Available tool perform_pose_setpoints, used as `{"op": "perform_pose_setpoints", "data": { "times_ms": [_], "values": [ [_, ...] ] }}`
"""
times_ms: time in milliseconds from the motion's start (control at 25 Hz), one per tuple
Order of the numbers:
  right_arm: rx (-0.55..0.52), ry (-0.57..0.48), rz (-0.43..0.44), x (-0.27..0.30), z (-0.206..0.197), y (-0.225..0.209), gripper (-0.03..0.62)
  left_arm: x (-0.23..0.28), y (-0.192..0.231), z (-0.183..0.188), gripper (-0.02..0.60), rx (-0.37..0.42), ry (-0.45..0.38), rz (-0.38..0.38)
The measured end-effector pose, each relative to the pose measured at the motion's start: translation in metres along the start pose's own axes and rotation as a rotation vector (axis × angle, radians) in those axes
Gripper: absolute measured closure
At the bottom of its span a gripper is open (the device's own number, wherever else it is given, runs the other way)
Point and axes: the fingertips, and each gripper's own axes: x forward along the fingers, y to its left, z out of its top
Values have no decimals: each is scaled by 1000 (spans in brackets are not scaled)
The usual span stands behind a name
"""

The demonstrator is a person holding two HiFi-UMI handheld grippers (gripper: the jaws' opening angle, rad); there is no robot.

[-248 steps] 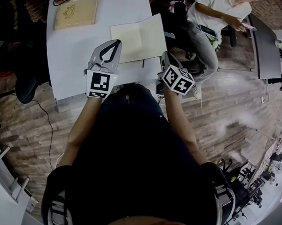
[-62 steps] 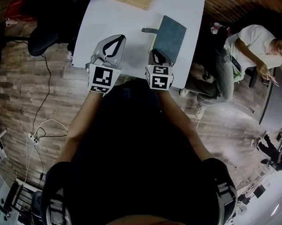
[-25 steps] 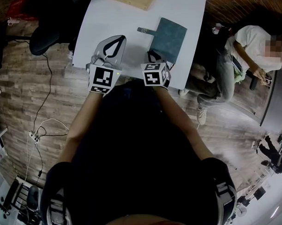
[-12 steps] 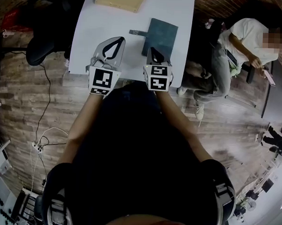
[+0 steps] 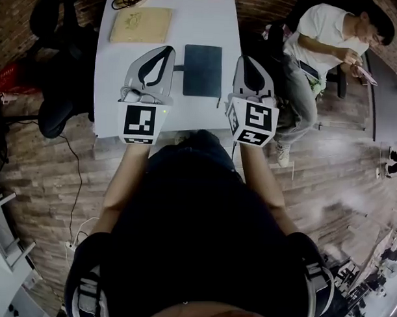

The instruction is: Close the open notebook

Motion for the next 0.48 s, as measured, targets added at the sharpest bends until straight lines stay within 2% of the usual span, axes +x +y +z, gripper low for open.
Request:
{"op": "perform_pose_setpoints", "data": {
  "times_ms": [80, 240, 360, 480],
  "values": [
    [-13, -58, -52, -13, 31, -22, 582, 8, 0, 30, 575, -3, -42, -6],
    [-49, -165, -120, -40, 89, -55, 582, 16, 1, 82, 575, 30, -74, 10],
    [-62, -219, -137, -56, 118, -72, 582, 19, -1, 111, 575, 18, -82, 30],
    [-62, -237, -116, -65, 133, -80, 582, 18, -7, 131, 575, 12, -83, 36]
  ]
}}
